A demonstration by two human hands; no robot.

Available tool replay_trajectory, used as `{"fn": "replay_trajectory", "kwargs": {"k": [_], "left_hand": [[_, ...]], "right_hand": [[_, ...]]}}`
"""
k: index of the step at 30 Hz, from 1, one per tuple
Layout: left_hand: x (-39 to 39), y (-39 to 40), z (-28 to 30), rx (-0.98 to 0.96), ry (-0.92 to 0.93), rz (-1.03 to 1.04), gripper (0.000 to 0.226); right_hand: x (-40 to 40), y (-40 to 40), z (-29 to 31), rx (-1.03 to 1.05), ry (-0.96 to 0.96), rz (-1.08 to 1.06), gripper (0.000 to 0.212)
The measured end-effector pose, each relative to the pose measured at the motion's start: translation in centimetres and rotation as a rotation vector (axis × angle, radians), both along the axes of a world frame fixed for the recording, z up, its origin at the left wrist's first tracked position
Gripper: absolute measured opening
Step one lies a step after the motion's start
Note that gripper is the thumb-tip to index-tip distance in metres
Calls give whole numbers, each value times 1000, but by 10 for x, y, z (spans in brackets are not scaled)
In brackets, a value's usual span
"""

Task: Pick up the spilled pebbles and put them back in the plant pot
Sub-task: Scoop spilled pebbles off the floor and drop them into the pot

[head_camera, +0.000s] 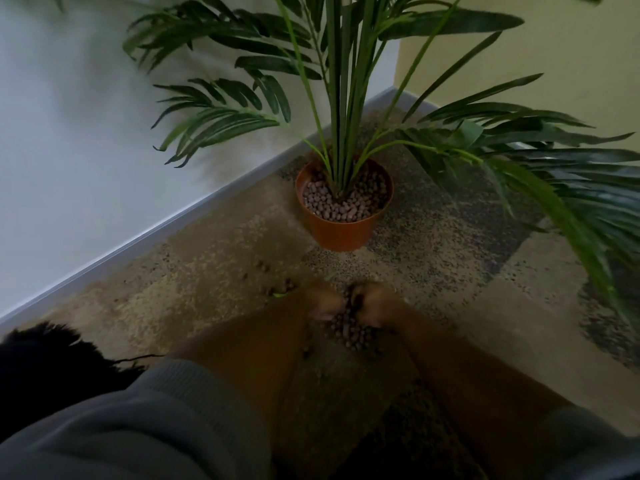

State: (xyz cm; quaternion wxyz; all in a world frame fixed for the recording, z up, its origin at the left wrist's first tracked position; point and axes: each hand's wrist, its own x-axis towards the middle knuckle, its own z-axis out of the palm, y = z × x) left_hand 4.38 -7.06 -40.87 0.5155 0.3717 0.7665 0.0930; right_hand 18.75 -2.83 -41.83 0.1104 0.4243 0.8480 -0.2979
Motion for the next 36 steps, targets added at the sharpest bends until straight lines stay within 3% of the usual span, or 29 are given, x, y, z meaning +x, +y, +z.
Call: {"fn": "replay_trajectory", "kwargs": {"k": [2,7,11,16,21,26,31,36], "left_hand": [[3,-3,2,-36,-120,155,18],[3,-3,15,-139,-345,358,29],[-2,-4,19,-140,-440,435,36],[-12,8,29,68,-642,773,38],[-33,35,67,337,-926,1115,34],[-36,60,112,498,-1001,1105,32],[-33,67,136,465,-990,957,48],[-35,63,137,491,-1092,998,48]], "right_hand": [[-2,-2,5,-70,-3,-104,28],[-5,3,8,-747,418,-935,17],[0,7,16,-1052,592,-1060,14],[-14,14,40,-1226,910,-1076,12],[-36,35,90,-1305,1247,-1083,13],[-55,65,120,-1205,1454,-1181,38],[-62,77,130,-1129,1419,-1195,47],[-58,67,136,-1091,1402,-1230,41]]}}
